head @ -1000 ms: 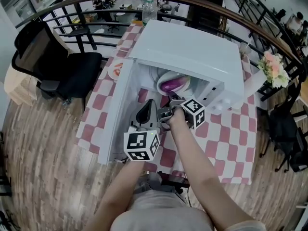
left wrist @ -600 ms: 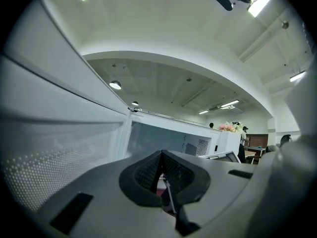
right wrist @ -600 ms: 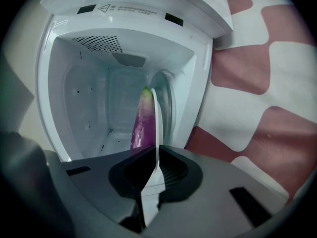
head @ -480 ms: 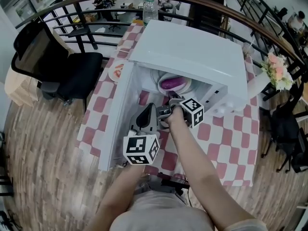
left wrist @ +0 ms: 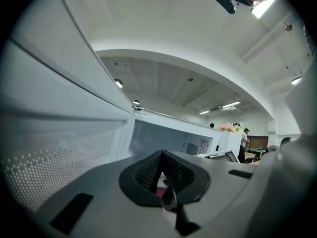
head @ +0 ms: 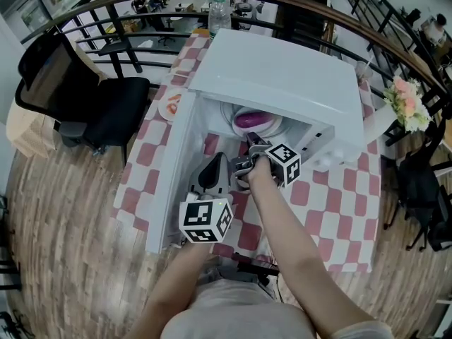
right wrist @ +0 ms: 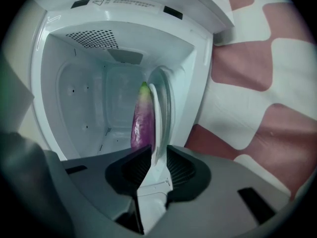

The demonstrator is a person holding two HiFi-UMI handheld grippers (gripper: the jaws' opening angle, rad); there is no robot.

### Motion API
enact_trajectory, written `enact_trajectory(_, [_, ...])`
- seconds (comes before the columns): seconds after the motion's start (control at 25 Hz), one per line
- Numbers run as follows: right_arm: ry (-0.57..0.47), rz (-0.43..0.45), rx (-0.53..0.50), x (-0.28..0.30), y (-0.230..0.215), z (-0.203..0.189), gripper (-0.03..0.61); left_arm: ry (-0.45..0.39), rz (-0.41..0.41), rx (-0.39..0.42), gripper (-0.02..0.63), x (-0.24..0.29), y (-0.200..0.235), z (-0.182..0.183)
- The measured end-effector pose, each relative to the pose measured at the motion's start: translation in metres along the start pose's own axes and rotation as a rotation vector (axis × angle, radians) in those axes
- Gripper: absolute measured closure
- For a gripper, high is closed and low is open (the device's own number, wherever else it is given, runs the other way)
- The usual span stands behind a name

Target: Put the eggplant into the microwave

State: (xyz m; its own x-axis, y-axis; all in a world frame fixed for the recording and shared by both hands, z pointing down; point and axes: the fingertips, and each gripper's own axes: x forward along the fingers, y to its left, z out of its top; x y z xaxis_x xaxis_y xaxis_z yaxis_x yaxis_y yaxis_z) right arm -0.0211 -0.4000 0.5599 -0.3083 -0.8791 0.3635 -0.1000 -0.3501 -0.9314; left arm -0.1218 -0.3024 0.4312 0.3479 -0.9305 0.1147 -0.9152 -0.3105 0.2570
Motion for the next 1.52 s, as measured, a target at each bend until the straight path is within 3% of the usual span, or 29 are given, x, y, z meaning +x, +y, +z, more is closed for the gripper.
enact_trajectory(0.72, [0.059, -0.051, 0.033, 0.010, -0.021, -0.004, 0.322, 0.026, 0.002, 0.000, 0.611, -0.001, -0.002, -0.010])
enact_trajectory(1.24, [0.081, -0.036, 0.042, 0.013, -0.018, -0.008, 0.282, 0.024, 0.011, -0.004, 0.611, -0.005, -0.002, -0.011])
enact_trajectory(1.52, [0.145, -0.005, -0.033, -0.005, -0.008, -0.012, 0.282, 0.024, 0.002, -0.004, 0.611, -0.010, -0.009, -0.013])
